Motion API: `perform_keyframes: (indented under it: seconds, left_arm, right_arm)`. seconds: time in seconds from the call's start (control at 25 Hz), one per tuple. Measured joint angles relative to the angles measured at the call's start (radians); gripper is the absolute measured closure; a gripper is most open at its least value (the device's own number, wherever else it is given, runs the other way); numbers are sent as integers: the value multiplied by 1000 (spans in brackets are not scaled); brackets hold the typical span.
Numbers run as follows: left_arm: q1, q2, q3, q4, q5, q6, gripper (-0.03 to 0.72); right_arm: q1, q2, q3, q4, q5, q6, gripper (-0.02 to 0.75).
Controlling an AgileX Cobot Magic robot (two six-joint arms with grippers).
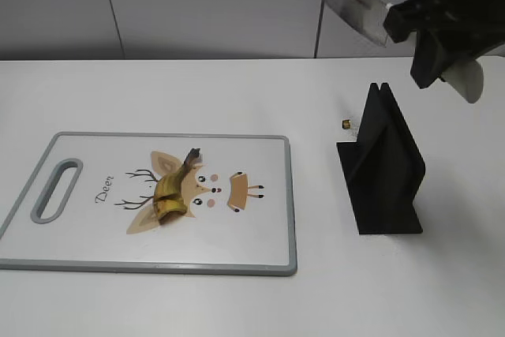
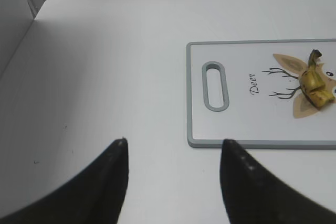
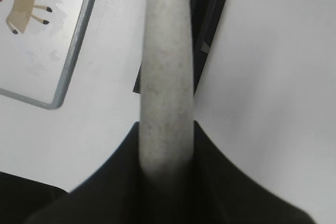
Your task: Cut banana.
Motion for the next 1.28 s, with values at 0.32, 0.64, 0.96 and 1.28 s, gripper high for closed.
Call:
perform_keyframes:
  seconds: [0.32, 0.64, 0.96, 1.28]
  left_arm:
    - [0, 82, -22, -3, -10, 94, 147]
    - [-3, 410, -134, -84, -204, 284, 147]
    - [-3, 815, -335, -271, -224, 666, 147]
    - [-3, 1138, -617, -441, -72, 1071, 147]
  right_arm:
    - [0, 0, 0, 7, 0, -440, 577]
    - [0, 94, -94, 83, 1, -729, 577]
    - [0, 169, -195, 105, 1, -970, 577]
    - [0, 235, -207, 234, -18, -1243, 577]
